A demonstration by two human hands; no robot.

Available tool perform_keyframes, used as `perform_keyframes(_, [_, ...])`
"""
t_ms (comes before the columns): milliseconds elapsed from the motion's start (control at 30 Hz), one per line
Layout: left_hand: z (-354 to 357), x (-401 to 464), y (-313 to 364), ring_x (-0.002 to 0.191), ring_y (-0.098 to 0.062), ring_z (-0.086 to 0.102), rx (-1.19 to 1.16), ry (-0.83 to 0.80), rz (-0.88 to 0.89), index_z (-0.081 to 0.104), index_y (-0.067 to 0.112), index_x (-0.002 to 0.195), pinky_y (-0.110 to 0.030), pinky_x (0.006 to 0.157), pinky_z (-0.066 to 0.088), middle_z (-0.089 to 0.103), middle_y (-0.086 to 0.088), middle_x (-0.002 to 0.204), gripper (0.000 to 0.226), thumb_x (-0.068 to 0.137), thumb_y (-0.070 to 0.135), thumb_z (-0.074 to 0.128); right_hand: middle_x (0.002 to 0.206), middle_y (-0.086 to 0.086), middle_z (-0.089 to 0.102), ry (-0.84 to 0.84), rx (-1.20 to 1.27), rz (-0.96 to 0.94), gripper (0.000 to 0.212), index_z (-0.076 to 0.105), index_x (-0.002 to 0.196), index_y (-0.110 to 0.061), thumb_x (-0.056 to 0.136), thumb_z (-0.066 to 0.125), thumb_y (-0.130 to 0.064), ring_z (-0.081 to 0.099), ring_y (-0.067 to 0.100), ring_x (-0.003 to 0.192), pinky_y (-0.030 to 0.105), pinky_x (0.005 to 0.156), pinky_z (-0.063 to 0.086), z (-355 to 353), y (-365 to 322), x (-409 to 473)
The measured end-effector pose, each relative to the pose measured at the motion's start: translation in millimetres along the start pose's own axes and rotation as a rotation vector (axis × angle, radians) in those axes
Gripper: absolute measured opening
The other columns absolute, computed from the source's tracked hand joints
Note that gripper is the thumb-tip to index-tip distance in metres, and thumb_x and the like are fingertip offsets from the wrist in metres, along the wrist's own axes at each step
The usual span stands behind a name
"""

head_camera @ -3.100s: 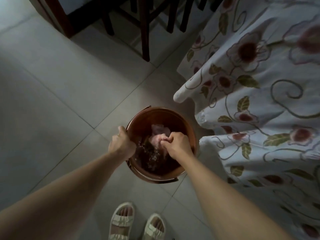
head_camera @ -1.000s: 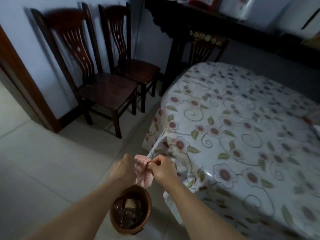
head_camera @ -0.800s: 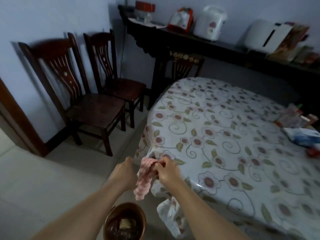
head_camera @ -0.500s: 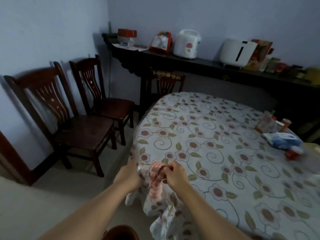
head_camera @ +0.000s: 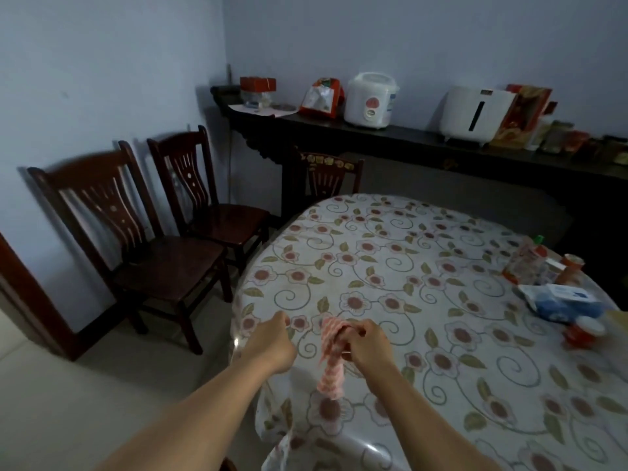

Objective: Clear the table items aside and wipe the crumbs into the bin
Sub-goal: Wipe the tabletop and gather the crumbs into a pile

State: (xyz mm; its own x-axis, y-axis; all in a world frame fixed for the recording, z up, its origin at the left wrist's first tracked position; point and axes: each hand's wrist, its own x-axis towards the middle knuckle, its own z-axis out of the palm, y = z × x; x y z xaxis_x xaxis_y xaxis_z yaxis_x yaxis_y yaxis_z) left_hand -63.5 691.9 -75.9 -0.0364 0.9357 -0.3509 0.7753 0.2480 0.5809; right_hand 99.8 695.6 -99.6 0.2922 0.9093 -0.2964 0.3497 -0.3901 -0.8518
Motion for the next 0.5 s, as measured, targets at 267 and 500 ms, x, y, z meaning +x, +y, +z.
perform_keyframes(267, [30, 9, 63, 0.116, -0.021, 0.054, 0.020, 0.010, 0.023, 0.040, 0.020, 0.136, -0.030, 0.096, 0.046, 0.053, -0.003, 0.133, 0.052, 0.087, 0.010, 0.055, 0.091, 0.012, 0.066, 0.033, 0.066, 0.032, 0.011, 0.055, 0.087, -0.010, 0.090, 0.046, -0.015, 0.066, 0.029, 0.085, 0.048, 0.079, 0.057, -54, 14, 27])
perform_keyframes(500, [50, 20, 99, 0.109, -0.020, 0.057, 0.103, -0.021, 0.099, 0.043, 0.025, 0.134, -0.034, 0.095, 0.048, 0.057, 0.001, 0.127, 0.049, 0.087, 0.018, 0.056, 0.091, 0.013, 0.066, 0.125, 0.121, 0.077, 0.014, 0.053, 0.082, -0.013, 0.090, 0.041, -0.014, 0.066, 0.032, 0.087, 0.050, 0.080, 0.056, -87, 20, 24])
